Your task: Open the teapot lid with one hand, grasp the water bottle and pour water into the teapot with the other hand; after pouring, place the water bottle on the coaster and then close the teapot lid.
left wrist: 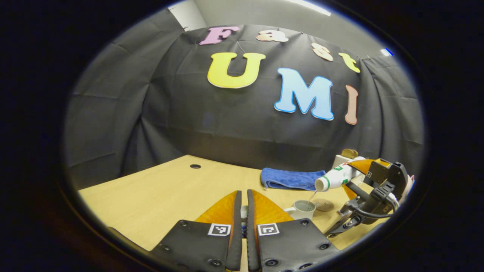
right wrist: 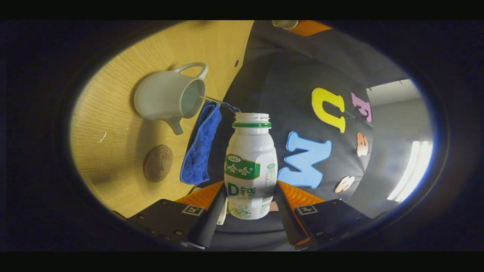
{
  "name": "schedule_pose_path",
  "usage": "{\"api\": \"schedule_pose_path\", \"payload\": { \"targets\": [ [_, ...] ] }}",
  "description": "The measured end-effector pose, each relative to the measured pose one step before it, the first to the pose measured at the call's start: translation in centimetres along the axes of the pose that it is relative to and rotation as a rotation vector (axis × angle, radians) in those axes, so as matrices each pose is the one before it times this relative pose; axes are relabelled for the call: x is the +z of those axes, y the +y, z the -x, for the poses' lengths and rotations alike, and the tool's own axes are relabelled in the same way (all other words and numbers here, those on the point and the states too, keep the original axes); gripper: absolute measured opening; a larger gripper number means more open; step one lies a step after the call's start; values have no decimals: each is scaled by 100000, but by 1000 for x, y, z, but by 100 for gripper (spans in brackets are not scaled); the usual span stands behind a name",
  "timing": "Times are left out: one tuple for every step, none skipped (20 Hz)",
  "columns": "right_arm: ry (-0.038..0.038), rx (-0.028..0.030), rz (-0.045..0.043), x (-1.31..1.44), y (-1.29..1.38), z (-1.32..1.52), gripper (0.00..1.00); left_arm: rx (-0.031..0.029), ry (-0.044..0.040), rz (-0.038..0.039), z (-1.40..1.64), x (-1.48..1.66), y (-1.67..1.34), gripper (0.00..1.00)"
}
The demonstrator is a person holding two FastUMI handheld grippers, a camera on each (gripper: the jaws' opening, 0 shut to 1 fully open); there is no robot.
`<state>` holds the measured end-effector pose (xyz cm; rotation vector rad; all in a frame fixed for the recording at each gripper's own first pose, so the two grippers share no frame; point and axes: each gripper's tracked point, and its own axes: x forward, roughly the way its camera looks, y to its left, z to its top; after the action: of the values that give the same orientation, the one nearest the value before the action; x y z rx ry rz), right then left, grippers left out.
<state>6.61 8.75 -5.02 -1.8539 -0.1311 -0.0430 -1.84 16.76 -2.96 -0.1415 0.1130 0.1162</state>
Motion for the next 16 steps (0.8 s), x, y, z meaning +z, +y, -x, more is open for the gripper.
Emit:
{"api": "schedule_pose_path", "payload": {
  "targets": [
    [-50,-344,389,-64,-340,-246,73,-114,87,-34,7,-10,29,16],
    [-76,-211,418,-24,-295,-185,73,-43,32,-80,5,20,-20,16],
    [-32,-228,316,-237,-293,-281,73,-133,47,-45,-22,-65,2,16],
    [-16,-119,201,-96,-131,-153,73,-87,103,7,7,52,-1,16],
    [-53,-115,228,-25,-17,-93,73,-41,108,2,-54,-125,0,16],
    [-110,-115,344,58,-52,10,73,-63,161,-6,-6,20,-19,16],
    [-180,-135,400,18,-88,-17,73,-61,135,45,3,-31,21,16],
    [-115,-142,305,-11,-1,22,73,-57,134,24,-2,43,-12,16],
    [-182,-127,448,-36,-21,-87,73,9,12,-41,-35,-93,21,16],
    [-16,-201,349,61,-38,-13,73,-25,-27,-22,60,148,7,16],
    [-184,-11,330,-82,-69,-127,73,-23,-3,-79,-89,-124,-16,16],
    [-127,-104,199,74,-102,-87,73,55,1,-56,-7,27,35,16],
    [-119,-209,269,-74,21,-53,73,-15,68,-35,47,-27,-19,16],
    [-124,-122,379,65,-116,-44,73,-8,56,25,-18,3,1,16],
    [-198,-359,479,56,-114,7,73,0,75,-19,27,0,-13,16],
    [-182,-267,484,11,-85,7,73,66,27,4,-16,63,19,16]
  ]
}}
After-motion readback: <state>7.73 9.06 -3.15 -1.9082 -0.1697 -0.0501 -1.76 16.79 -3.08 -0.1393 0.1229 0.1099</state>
